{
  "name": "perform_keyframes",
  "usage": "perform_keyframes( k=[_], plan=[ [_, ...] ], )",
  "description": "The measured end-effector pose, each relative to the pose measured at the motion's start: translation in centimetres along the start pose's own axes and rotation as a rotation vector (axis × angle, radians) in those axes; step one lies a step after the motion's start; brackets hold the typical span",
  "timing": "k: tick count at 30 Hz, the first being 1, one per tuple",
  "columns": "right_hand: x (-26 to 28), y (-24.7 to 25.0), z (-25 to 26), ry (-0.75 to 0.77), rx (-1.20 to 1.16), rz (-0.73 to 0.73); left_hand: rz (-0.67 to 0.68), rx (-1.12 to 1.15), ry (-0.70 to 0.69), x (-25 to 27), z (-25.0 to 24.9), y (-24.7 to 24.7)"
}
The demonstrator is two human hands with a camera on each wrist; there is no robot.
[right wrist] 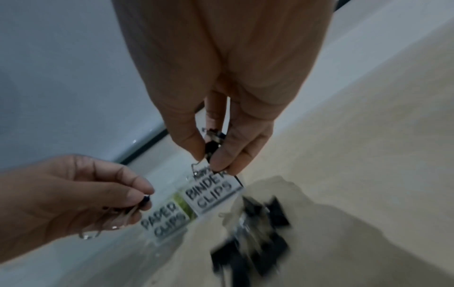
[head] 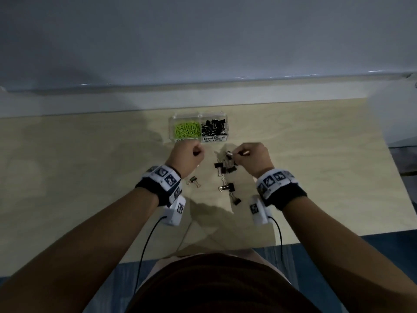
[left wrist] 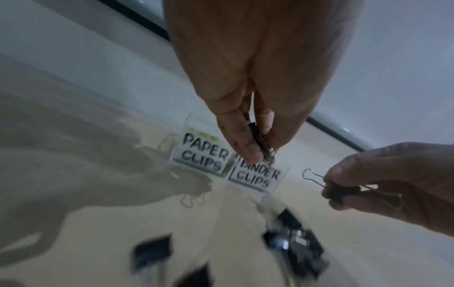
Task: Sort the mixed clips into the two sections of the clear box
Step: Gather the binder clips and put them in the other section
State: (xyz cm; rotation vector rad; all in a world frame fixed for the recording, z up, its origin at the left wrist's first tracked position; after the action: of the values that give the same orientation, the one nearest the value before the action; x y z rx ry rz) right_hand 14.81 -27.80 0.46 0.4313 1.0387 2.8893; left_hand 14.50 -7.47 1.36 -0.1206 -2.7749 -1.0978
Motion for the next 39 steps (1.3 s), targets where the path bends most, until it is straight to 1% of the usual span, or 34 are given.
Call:
perform_keyframes(
  k=[3,6,10,12,14,16,17,19,20,22,23,25,28,32,36,37,39],
  plan=[
    [-2.4,0.6,3.4,0.041,-0.045,-0.019,-0.094,0.014,-0.026,-3.0,-2.4,1.1],
    [-5.1,0.0,6.2,0.089,0.035,-0.085,-0.167,-0.023,0.001,-6.0,-3.7,1.3],
    [-6.8,-1.3,7.4,0.091,0.119,-0.035,-0.12,-0.033,0.021,-7.5,-4.3,1.0],
    [-6.4,-1.2,7.1,0.12,0.138,-0.015,-0.101,-0.049,-0.035,-6.7,-4.1,1.2],
    [-5.3,-0.5,6.0,0.184,0.15,-0.018,-0.089,-0.062,-0.113,-4.9,-3.3,1.4],
    [-4.0,-0.1,4.2,0.218,0.196,0.0,-0.023,-0.124,-0.147,-2.5,-1.6,1.4],
    [-3.3,0.1,3.1,0.213,0.237,0.033,0.042,-0.189,-0.145,-1.2,-0.5,1.2],
    [-2.3,-0.1,1.2,0.208,0.356,0.167,0.202,-0.325,-0.097,1.0,1.8,0.5],
    [-1.9,-0.5,0.5,0.232,0.439,0.251,0.274,-0.375,-0.067,1.9,2.7,-0.1],
    [-1.1,-1.2,-0.3,0.315,0.59,0.386,0.346,-0.401,-0.027,3.2,3.8,-1.4],
    [-0.7,-1.5,-0.4,0.347,0.634,0.419,0.346,-0.401,-0.03,3.5,3.9,-2.0],
    [0.0,-2.3,-0.7,0.392,0.685,0.439,0.307,-0.395,-0.069,4.1,3.8,-3.2],
    [0.7,-2.8,-1.4,0.405,0.685,0.397,0.235,-0.332,-0.085,4.3,3.8,-4.5],
    [1.3,-2.5,-2.1,0.34,0.583,0.321,0.196,-0.251,-0.075,4.5,4.5,-4.9],
    [1.8,-2.3,-3.1,0.25,0.554,0.293,0.137,-0.346,-0.147,5.0,4.8,-3.9],
    [2.0,-2.3,-3.4,0.235,0.541,0.284,0.129,-0.369,-0.148,5.2,5.0,-3.6],
    [2.2,-2.4,-3.8,0.209,0.507,0.265,0.135,-0.364,-0.102,5.6,5.3,-3.3]
  ],
)
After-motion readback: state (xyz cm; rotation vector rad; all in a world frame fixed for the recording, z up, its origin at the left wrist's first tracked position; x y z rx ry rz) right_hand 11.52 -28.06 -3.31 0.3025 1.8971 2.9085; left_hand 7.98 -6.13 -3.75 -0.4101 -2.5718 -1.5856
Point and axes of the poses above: each hand's wrist, its own x-axis away from the middle knuckle, its own y-axis out of the back of the hand, z = x × y, the point moved 3 cm from there along -x, towards the middle knuckle, and after that the axes turned 8 degrees about -z, right-handed, at the moved point
